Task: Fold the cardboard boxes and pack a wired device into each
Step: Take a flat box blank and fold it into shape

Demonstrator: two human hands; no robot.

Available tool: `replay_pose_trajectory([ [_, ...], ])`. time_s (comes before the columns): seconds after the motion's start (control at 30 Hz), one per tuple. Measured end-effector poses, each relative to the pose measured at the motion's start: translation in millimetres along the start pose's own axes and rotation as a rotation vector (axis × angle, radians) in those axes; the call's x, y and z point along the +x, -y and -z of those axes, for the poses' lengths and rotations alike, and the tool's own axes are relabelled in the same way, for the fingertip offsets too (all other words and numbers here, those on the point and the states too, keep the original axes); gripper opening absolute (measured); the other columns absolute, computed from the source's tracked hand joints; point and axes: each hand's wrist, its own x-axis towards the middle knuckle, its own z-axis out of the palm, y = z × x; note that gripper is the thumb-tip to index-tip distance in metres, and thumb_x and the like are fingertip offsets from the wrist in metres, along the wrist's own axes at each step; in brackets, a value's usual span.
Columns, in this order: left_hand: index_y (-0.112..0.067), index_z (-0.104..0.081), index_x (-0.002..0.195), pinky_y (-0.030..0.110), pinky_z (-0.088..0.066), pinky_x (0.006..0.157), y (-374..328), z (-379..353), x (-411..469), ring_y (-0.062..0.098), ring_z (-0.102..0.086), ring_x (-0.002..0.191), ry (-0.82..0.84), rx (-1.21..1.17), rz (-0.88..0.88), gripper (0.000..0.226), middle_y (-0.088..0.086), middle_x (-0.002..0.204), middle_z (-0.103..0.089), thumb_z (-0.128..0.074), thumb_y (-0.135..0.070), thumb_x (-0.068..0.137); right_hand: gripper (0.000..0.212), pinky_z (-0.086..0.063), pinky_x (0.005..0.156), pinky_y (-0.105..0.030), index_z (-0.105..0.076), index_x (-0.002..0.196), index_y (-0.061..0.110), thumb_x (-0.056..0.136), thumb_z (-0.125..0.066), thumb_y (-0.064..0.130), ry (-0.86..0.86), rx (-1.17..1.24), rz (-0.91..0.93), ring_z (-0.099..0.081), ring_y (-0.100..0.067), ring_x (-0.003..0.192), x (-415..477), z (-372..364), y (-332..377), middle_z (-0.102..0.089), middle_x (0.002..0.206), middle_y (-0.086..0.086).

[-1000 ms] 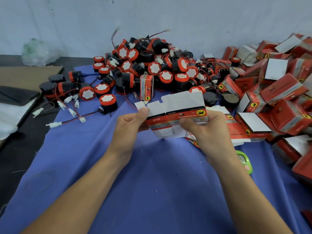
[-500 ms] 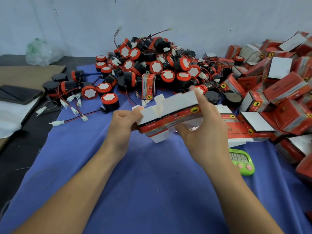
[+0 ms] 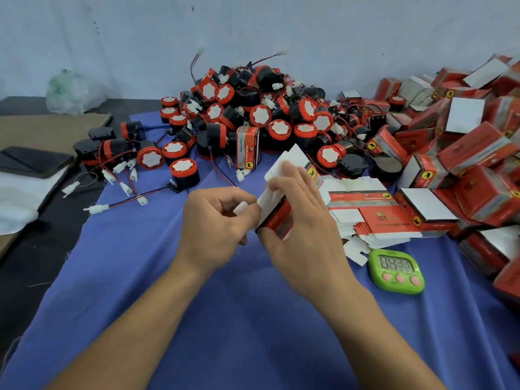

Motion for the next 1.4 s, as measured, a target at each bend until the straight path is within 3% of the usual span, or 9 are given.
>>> replay_pose_trajectory([
  [0.17, -0.039, -0.077, 0.105, 0.028, -0.044, 0.042, -10, -10, -7, 0.012, -0.045, 0.037, -0.199, 0.167, 0.016, 0.036, -0.002, 0.046, -0.056, -0.065, -0.018, 0.077, 0.039, -0.041, 0.08, -0.008, -0.047, 0.083, 0.023, 0.076, -0.083, 0.011, -0.041, 0.165, -0.052, -0.048, 0.005, 0.129, 1, 9, 3, -0.043, 0.14, 0.04],
  [0.33, -0.039, -0.058, 0.142, 0.029, -0.037, 0.047, -20, -10, -12, 0.016, -0.047, 0.056, -0.428, 0.531, -0.077, 0.07, -0.006, 0.055, -0.043, -0.055, -0.025, 0.073, 0.035, -0.049, 0.094, -0.022, -0.045, 0.084, 0.029, 0.088, -0.074, 0.011, 0.073, 0.305, -0.022, -0.048, 0.017, 0.127, 2, 9, 3, -0.05, 0.149, 0.028],
  [0.43, -0.035, -0.04, 0.154, 0.034, -0.051, 0.083, -13, -7, -15, 0.011, -0.061, 0.099, -0.29, 0.251, -0.142, 0.083, -0.02, 0.101, -0.061, -0.058, -0.036, 0.073, 0.024, -0.049, 0.101, -0.039, -0.047, 0.089, 0.02, 0.094, -0.066, 0.005, 0.126, 0.467, -0.022, -0.046, 0.001, 0.14, 5, 15, -6, -0.059, 0.144, 0.013],
  [0.57, -0.022, -0.029, 0.161, 0.033, -0.026, 0.125, -2, -5, -12, 0.007, -0.023, 0.156, 0.042, -0.113, -0.166, 0.088, -0.015, 0.168, -0.028, -0.06, -0.064, 0.09, 0.018, -0.048, 0.102, -0.044, -0.047, 0.09, 0.011, 0.095, -0.061, 0.002, 0.21, 0.579, -0.04, -0.045, -0.007, 0.143, 10, 17, -15, -0.065, 0.137, -0.001],
  [0.83, -0.003, -0.036, 0.152, 0.018, -0.037, 0.111, 3, 1, -1, 0.012, -0.039, 0.149, 0.205, -0.252, -0.165, 0.099, -0.014, 0.16, -0.041, -0.061, -0.074, 0.087, 0.017, -0.047, 0.078, -0.014, -0.046, 0.087, 0.007, 0.094, -0.056, -0.005, 0.201, 0.659, -0.127, -0.06, 0.002, 0.12, 11, 16, -20, -0.073, 0.109, 0.015],
  [0.93, -0.002, -0.038, 0.15, 0.022, -0.037, 0.114, 3, 4, 1, 0.012, -0.037, 0.151, 0.186, -0.236, -0.168, 0.101, -0.019, 0.16, -0.041, -0.06, -0.077, 0.086, 0.02, -0.047, 0.081, -0.026, -0.043, 0.086, 0.009, 0.096, -0.053, -0.005, 0.131, 0.761, -0.158, -0.066, -0.018, 0.113, 13, 19, -24, -0.074, 0.109, 0.0],
  [1.03, -0.023, -0.055, 0.129, 0.02, -0.041, 0.11, 5, -1, 2, 0.0, -0.044, 0.144, 0.112, -0.193, -0.174, 0.058, -0.03, 0.15, -0.049, -0.064, -0.065, 0.091, 0.016, -0.045, 0.096, -0.049, -0.04, 0.088, 0.007, 0.096, -0.053, 0.0, 0.098, 0.898, -0.225, -0.059, -0.034, 0.126, 16, 20, -27, -0.069, 0.131, -0.01],
  [1.2, -0.04, -0.065, 0.113, 0.035, -0.063, 0.084, 8, -15, -7, 0.005, -0.072, 0.104, -0.116, -0.14, -0.016, 0.032, -0.017, 0.113, -0.073, -0.065, -0.058, 0.087, 0.014, -0.052, 0.086, -0.029, -0.043, 0.098, 0.011, 0.104, -0.051, 0.021, 0.121, 1.137, -0.29, -0.068, -0.018, 0.101, 13, 15, -24, -0.073, 0.114, -0.005],
  [1.4, -0.04, -0.048, 0.118, 0.026, -0.056, 0.095, 6, -22, -8, -0.004, -0.05, 0.136, -0.01, -0.247, 0.118, 0.056, -0.033, 0.136, -0.055, -0.084, -0.052, 0.076, 0.014, -0.04, 0.099, -0.052, -0.046, 0.097, 0.013, 0.105, -0.051, 0.023, 0.108, 1.251, -0.374, -0.065, -0.02, 0.097, 14, 17, -21, -0.073, 0.108, -0.005],
])
